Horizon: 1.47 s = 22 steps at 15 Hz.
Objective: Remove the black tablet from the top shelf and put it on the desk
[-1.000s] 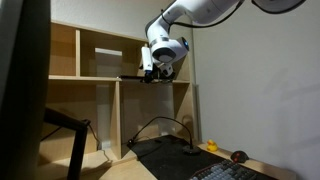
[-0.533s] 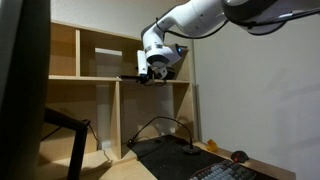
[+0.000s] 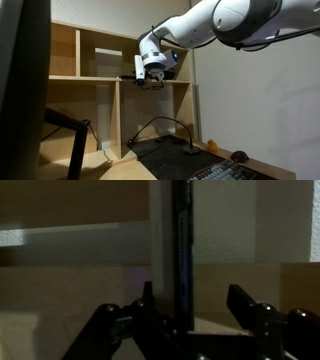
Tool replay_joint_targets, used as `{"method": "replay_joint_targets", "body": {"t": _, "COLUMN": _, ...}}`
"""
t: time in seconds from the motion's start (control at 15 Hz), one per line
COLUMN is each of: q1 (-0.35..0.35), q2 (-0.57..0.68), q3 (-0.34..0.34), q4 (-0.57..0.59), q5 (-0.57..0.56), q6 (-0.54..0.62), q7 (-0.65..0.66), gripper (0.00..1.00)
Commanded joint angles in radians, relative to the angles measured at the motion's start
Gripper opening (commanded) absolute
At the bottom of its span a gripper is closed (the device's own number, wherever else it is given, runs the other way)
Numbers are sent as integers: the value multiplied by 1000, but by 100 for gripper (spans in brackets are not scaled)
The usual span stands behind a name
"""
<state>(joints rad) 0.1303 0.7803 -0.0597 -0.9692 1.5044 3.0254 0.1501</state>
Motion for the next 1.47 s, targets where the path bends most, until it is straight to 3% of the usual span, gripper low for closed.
{"method": "replay_joint_targets", "body": {"t": 0.0, "q1": -47, "q2": -25, "q3": 50, "q4": -34, "q5": -114, "q6": -13, "q7": 79, "gripper": 51}}
{"method": "replay_joint_targets", "body": {"t": 0.07, "q1": -11, "q2": -53, "q3": -15, "q4": -81, "q5": -110, "q6": -28, "q7": 112, "gripper": 87}}
{"method": "replay_joint_targets", "body": {"t": 0.2, "q1": -1, "q2": -107, "q3": -36, "q4": -158, "q5": -158, "q6": -52, "q7": 171, "gripper": 88}}
{"method": "replay_joint_targets", "body": {"t": 0.27, "q1": 4, "q2": -131, "q3": -55, "q4": -191, "q5": -189, "q6": -68, "q7": 215, "gripper": 94}}
{"method": "replay_joint_targets", "body": {"t": 0.33, "q1": -38, "q2": -42, "q3": 38, "q4": -71, "q5": -209, "q6": -2, "q7": 175, "gripper": 75}}
{"method": "replay_joint_targets", "body": {"t": 0.53, "q1": -41, "q2": -86, "q3": 16, "q4": -122, "q5": -229, "q6": -28, "q7": 213, "gripper": 94}}
{"method": "replay_joint_targets", "body": {"t": 0.87, "q1": -38, "q2": -98, "q3": 15, "q4": -145, "q5": -228, "q6": -29, "q7": 213, "gripper": 94}}
{"method": "replay_joint_targets", "body": {"t": 0.93, "q1": -37, "q2": -106, "q3": 12, "q4": -155, "q5": -232, "q6": -30, "q7": 215, "gripper": 99}}
{"method": "replay_joint_targets", "body": {"t": 1.33, "q1": -51, "q2": -226, "q3": 43, "q4": -287, "q5": -326, "q6": -44, "q7": 233, "gripper": 100}}
{"method": "replay_joint_targets", "body": {"t": 1.4, "q1": -29, "q2": -249, "q3": 9, "q4": -316, "q5": -291, "q6": -59, "q7": 217, "gripper": 100}}
